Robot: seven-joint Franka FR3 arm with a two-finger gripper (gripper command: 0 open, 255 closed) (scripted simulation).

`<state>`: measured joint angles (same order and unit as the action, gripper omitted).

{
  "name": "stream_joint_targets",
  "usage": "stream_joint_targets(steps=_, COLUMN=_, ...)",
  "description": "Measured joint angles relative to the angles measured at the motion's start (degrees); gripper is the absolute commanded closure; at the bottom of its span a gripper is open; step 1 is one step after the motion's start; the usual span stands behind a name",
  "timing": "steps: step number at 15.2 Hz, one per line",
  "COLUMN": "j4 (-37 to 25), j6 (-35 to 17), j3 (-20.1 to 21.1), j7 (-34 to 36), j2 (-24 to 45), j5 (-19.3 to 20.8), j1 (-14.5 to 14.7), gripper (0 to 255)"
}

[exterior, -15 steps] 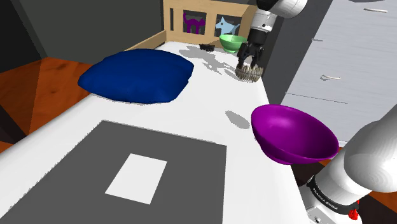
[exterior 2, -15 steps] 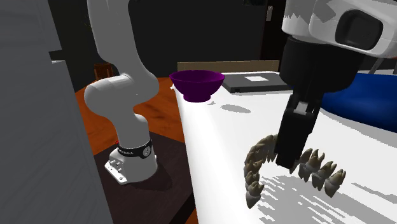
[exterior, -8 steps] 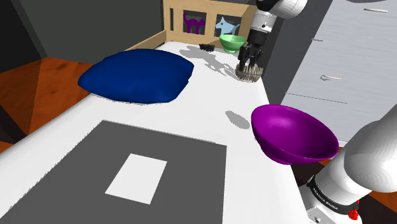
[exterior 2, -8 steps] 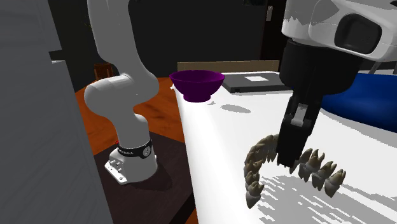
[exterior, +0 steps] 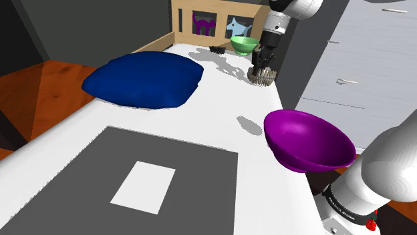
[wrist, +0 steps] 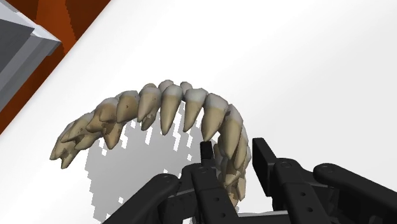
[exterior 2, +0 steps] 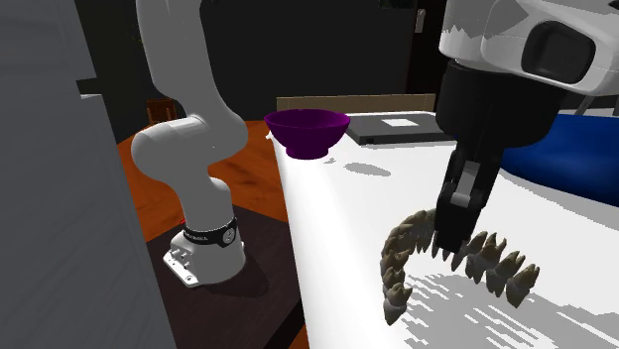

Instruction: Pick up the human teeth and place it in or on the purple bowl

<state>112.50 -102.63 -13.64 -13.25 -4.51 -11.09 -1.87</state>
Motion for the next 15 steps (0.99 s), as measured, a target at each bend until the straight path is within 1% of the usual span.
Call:
stream_joint_targets(steps=3, j4=-0.7, j6=0.8, j3=0.0, j7=0.2, j2=-0.1, j5=0.1, j1=0.0, gripper=255)
stream_joint_targets(steps=15, j4=-9.8, j6=9.7, j3=-0.1, j7=1.7, j2=0.0, j5=0.3, j1=-0.1, gripper=255)
